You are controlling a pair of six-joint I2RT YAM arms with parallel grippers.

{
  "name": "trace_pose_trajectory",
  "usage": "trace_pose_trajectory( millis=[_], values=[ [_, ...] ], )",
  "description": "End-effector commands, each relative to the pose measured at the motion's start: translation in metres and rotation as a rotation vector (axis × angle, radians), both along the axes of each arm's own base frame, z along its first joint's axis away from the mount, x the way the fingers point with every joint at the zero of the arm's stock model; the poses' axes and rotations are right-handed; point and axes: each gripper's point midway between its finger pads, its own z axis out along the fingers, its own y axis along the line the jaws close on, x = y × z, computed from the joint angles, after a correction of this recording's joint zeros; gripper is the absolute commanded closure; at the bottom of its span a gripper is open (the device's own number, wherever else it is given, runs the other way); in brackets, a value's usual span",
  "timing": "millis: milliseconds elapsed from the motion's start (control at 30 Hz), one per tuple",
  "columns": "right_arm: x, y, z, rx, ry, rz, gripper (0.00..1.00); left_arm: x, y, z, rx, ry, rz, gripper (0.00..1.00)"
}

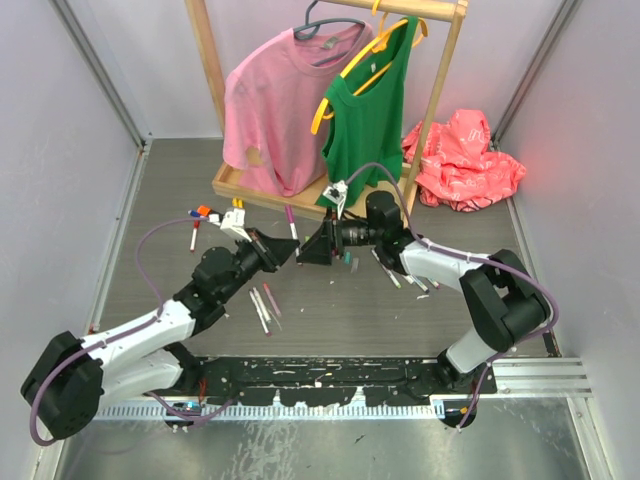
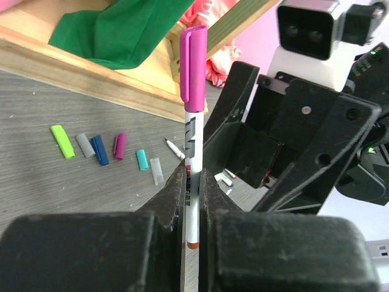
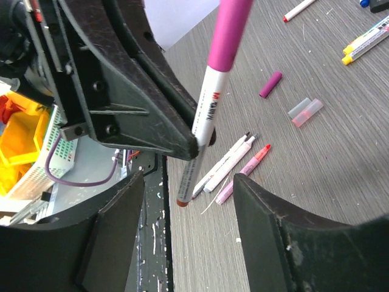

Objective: Open the pen caps
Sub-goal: Pick up the pen from the center of the board.

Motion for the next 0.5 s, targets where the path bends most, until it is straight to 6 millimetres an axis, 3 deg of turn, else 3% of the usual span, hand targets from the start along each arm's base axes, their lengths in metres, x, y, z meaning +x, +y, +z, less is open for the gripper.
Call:
trace_pose_trajectory(
  millis=[0,467],
  values=[
    [0.008,0.005,0.005,-0.001,-0.035,-0.026,0.37,0.004,-0.002,0.031,-0.055,-0.106,0.028,1.00],
    [0.007,0.010,0.007,-0.003,0.019,-0.002,0.78,0.003,-0.017,0.024,-0.045,-0.099,0.013,0.98]
  ],
)
